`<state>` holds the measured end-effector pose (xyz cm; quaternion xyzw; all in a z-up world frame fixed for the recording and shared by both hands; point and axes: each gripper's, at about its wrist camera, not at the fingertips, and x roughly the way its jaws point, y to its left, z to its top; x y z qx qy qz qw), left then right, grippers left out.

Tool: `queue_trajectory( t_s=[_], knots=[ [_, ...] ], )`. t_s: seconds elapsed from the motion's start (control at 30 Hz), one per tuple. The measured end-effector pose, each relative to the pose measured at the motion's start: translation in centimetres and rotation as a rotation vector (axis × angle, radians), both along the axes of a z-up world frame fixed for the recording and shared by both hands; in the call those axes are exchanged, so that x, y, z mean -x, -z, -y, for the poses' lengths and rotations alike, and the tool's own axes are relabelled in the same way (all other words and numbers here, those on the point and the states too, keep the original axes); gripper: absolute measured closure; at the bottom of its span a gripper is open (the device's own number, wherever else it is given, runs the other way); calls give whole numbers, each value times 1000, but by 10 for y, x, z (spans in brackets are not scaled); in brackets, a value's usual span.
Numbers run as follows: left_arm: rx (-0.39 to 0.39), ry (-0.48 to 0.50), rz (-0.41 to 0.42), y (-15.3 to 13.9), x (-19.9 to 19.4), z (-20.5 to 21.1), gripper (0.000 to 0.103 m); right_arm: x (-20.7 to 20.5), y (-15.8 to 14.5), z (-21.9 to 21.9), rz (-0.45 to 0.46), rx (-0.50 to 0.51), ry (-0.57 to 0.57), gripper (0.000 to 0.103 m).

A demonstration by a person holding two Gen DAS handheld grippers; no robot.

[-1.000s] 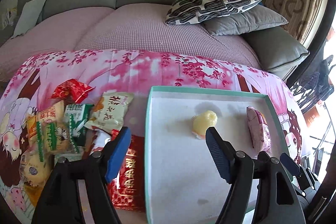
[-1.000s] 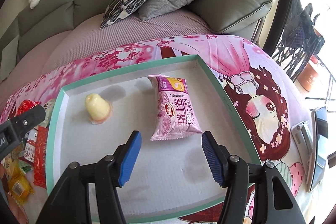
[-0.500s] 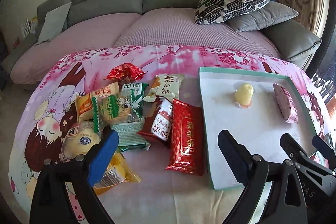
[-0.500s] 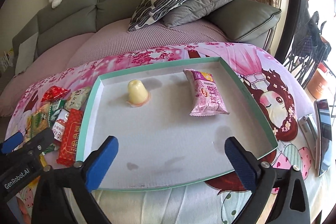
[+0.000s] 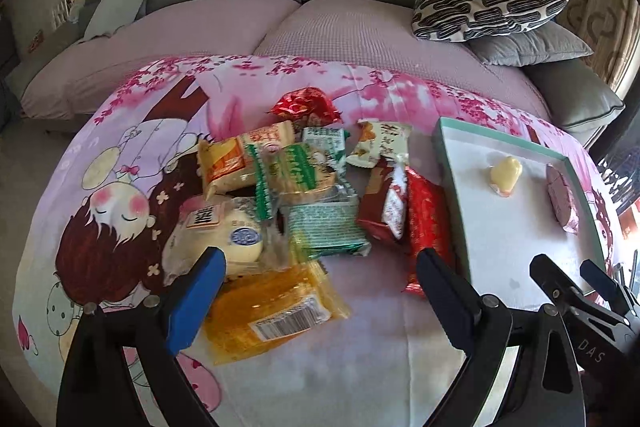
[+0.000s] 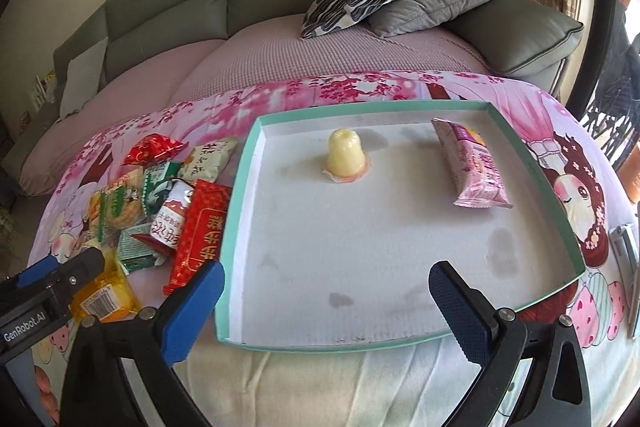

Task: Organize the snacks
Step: 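Withdraw both open tools from the tray back toward the snack pile, then grasp the wrapped round bun with left tool while right tool grasps yellow bread bag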

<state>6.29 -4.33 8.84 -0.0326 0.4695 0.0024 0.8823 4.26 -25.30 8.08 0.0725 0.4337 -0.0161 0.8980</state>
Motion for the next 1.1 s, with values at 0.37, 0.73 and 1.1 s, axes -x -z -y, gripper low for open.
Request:
queue_trajectory(
  t_s=[0.37, 0.73, 1.1],
  knots=[
    [13, -193, -31, 4, 1, -83, 7, -5, 12, -75, -23, -28, -175, 0],
    [33, -233, -71, 15, 0, -111, 7, 2, 21, -147, -14, -14, -373, 0],
    [96, -308, -108, 27, 2, -138, 7, 8, 41, -199, -37, 48, -516, 0]
  ],
)
